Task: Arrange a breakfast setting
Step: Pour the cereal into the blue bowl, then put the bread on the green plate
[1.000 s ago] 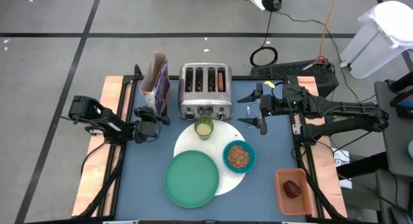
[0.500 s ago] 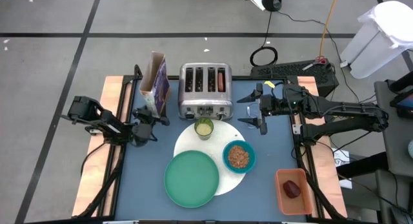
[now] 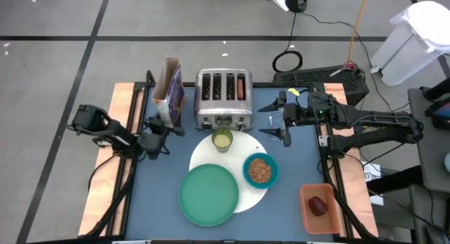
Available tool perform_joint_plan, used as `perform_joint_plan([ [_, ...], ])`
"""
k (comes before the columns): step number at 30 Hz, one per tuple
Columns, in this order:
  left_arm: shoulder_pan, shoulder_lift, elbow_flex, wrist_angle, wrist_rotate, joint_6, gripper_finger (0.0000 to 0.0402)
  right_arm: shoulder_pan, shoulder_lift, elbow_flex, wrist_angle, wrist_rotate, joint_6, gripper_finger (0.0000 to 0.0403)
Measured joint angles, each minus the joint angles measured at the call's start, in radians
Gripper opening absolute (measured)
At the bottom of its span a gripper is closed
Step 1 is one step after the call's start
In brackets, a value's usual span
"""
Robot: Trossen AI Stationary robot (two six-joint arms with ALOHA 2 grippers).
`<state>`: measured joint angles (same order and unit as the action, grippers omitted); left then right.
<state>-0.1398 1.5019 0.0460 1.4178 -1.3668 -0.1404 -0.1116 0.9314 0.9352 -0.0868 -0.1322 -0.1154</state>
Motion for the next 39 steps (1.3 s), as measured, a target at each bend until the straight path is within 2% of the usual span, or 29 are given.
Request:
perform_joint_plan([
  [8,0.000,-0.185,0.000,0.007,-0.011,0.159,0.0395,0.000,0.000,0.000,0.000,0.000,0.000,0.0318],
  [11,0.000,-0.271,0.000,0.009,0.038,0.225,0.0395,0.000,0.000,0.000,0.000,0.000,0.000,0.0318],
  [14,0.009,-0.355,0.004,0.009,0.090,0.358,0.0395,0.000,0.000,0.000,0.000,0.000,0.000,0.0318],
  [17,0.034,-0.436,0.034,0.009,0.091,0.517,0.0395,0.001,0.000,0.000,0.000,0.000,0.000,0.0318],
  [20,0.040,-0.492,0.076,0.001,0.092,0.596,0.0395,0.003,0.000,0.000,0.000,-0.001,0.000,0.0318],
  [24,0.039,-0.530,0.139,-0.004,0.093,0.709,0.0395,0.003,0.000,0.000,0.005,-0.003,0.016,0.0318],
  [39,0.037,-0.534,0.429,-0.035,0.111,1.078,0.0395,0.002,0.010,0.001,0.008,0.001,0.053,0.0318],
])
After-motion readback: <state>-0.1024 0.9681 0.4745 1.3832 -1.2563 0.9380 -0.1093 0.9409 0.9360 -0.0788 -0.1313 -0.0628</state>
